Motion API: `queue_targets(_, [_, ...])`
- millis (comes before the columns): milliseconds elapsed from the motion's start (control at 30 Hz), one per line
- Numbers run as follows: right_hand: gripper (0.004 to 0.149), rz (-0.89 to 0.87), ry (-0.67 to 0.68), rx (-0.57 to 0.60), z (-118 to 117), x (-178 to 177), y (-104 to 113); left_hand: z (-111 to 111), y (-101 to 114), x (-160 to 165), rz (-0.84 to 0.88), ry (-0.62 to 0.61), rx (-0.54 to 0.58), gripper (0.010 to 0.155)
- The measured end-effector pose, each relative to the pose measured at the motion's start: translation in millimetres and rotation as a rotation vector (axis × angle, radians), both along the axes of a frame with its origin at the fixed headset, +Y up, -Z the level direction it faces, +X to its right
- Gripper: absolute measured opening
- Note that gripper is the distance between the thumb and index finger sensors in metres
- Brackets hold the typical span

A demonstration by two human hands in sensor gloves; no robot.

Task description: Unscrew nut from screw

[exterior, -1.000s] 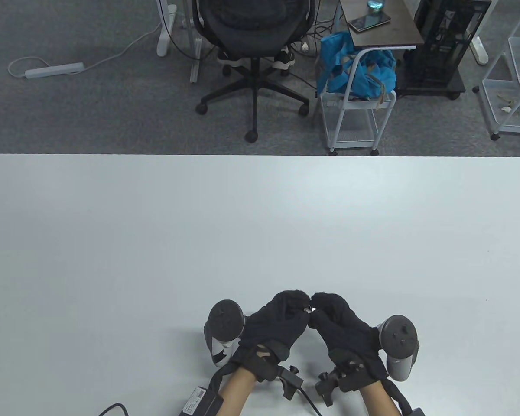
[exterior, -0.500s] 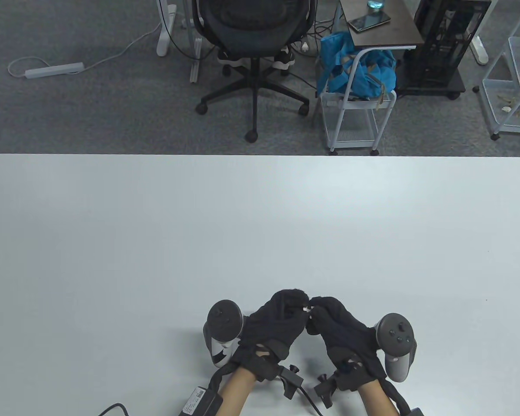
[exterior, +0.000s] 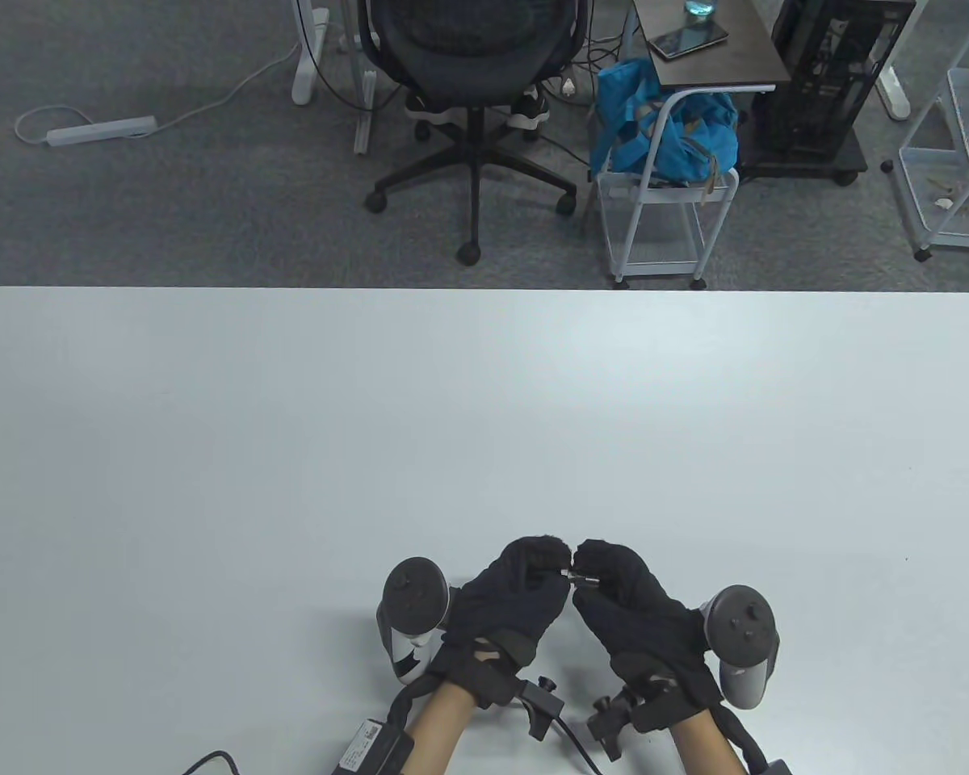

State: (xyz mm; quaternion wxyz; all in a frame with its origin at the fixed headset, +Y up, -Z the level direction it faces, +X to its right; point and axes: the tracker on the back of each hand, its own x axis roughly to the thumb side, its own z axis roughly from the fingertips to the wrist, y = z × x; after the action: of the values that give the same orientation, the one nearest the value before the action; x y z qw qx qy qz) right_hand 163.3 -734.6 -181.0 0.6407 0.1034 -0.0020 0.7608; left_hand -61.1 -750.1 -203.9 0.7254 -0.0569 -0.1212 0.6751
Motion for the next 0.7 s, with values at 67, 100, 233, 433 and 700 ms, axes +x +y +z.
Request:
queue_targets(67, [0.063,0.005,0.006,-0.013,-0.8,0.8,-1.6,0.0,0.3,0.1,-0.002,0.001,0.003,0.048])
queue_targets(100, [0.065,0.011,0.011,-0.031,-1.0,0.8,-3.5,0.0,0.4,0.2,-0.002,-0.001,0.004,0.048])
queue_targets(233, [0.065,0.019,-0.054,-0.088,-1.1,2.7,-12.0,-0.2,0.6,0.3,-0.003,-0.006,0.009,0.048])
queue_targets(433, [0.055,0.026,-0.027,-0.031,-1.4,1.1,-6.5,0.0,1.2,0.6,-0.011,-0.005,0.018,0.048])
queue_targets(700, [0.053,0.030,-0.015,0.027,-0.8,1.2,-0.7,0.1,1.0,-0.2,0.001,0.004,0.005,0.048])
